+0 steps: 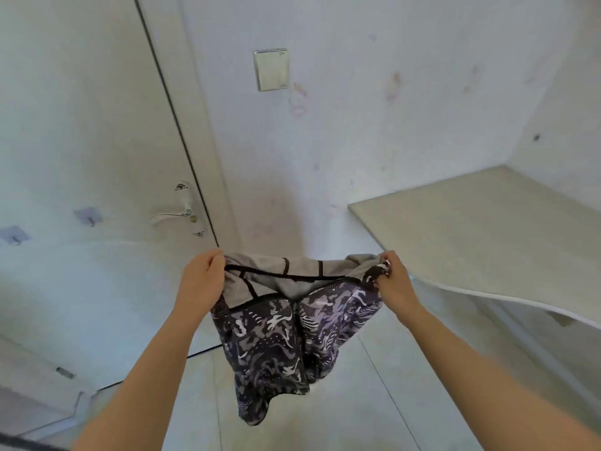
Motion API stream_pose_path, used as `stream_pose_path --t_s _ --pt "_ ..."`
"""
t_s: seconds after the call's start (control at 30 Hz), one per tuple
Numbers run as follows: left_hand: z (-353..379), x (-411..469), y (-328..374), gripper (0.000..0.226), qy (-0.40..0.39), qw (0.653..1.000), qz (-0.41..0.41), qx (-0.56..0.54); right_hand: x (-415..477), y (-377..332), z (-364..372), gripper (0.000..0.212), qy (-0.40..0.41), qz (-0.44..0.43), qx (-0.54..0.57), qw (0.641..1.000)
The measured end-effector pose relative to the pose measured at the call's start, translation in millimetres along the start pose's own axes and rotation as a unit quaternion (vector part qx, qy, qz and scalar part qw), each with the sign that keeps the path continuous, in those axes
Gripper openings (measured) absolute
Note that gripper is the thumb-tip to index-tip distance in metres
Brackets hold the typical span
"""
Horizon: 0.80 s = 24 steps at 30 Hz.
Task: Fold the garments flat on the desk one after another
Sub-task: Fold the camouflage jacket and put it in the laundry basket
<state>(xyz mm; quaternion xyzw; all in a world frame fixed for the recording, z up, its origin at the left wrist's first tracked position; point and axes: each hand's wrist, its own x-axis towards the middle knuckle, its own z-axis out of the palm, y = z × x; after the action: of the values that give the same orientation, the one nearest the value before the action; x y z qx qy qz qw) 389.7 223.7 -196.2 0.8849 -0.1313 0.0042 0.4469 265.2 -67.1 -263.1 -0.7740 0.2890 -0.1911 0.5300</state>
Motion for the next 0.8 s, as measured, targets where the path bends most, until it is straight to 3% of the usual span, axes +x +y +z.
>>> stream_pose_path --t_s 0.27,0.8 --pt "149 11 112 0.024 -0.068 0.993 0.091 -0.032 18 13 -164 0.031 0.2 -0.039 -0.038 0.978" --pt "408 141 396 0.019 -0.153 0.906 0.373 -0.128 190 -16 -420 0.033 0.391 -0.063 -0.139 0.908"
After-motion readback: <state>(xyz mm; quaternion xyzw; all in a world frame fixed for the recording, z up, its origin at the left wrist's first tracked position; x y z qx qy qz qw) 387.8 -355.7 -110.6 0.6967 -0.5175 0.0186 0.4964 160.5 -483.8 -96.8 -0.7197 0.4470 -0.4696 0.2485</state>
